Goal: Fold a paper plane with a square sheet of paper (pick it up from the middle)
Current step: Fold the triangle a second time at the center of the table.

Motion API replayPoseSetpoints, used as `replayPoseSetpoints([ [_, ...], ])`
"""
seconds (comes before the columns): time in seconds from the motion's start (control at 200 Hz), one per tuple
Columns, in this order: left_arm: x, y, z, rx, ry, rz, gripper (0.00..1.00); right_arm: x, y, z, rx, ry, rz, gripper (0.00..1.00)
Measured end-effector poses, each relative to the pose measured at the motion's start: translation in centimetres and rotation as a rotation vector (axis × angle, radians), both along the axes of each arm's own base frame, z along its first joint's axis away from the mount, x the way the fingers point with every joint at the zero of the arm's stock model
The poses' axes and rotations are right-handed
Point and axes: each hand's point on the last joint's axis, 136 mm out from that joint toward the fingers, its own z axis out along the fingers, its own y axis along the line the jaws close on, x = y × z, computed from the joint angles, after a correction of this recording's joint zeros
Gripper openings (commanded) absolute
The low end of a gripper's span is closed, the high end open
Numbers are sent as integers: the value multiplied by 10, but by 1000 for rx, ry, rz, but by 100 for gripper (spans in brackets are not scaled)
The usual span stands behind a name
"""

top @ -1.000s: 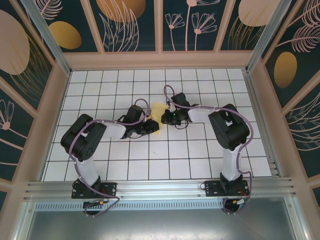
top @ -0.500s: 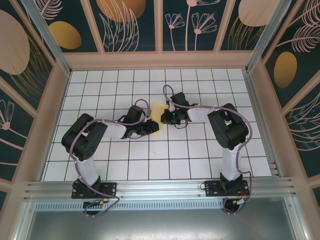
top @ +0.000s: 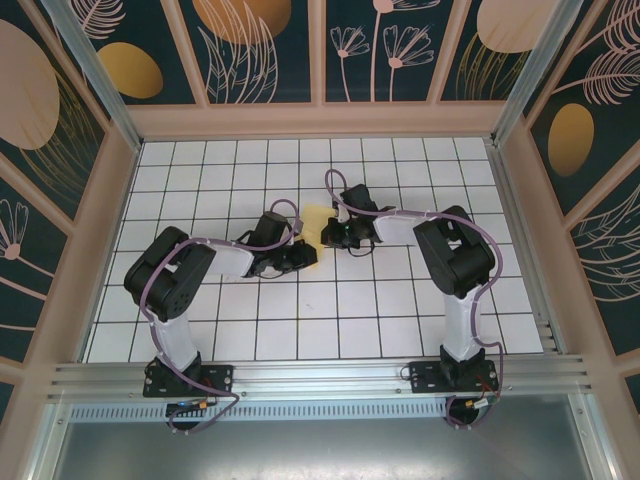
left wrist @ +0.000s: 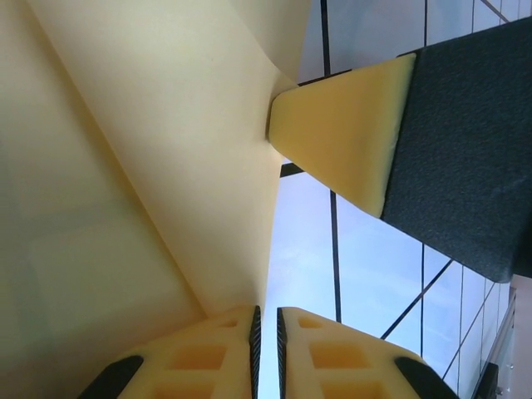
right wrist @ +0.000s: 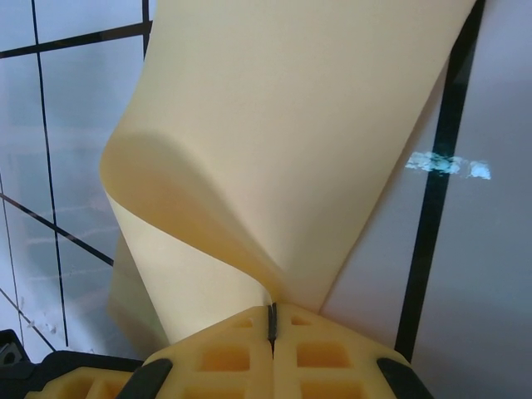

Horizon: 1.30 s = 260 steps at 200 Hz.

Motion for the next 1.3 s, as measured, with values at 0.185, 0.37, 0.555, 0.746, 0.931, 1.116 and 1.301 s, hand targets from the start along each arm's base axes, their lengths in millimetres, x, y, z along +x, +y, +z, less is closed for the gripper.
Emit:
replayPoseSetpoints([
  [0.185,2,2,-2,21,0,8,14,1,0,1,0,-2,-1,6],
  [0.37,2,3,-4,35,2,12,14,3,1,3,-4,-5,-4,10],
  [0.555,3,3,-5,53,8,17,13,7,-2,4,-24,-13,-17,19],
  [0.746,3,4,-6,68,7,24,12,14,-10,12,-64,-51,-61,22],
  [0.931,4,4,-7,73,7,27,12,18,-12,33,-53,-96,-86,22],
  [1.116,4,4,-7,77,10,28,12,4,-7,28,-57,-81,-68,21],
  [1.301,4,4,-7,82,13,31,12,-8,-12,35,-72,-103,-82,22],
])
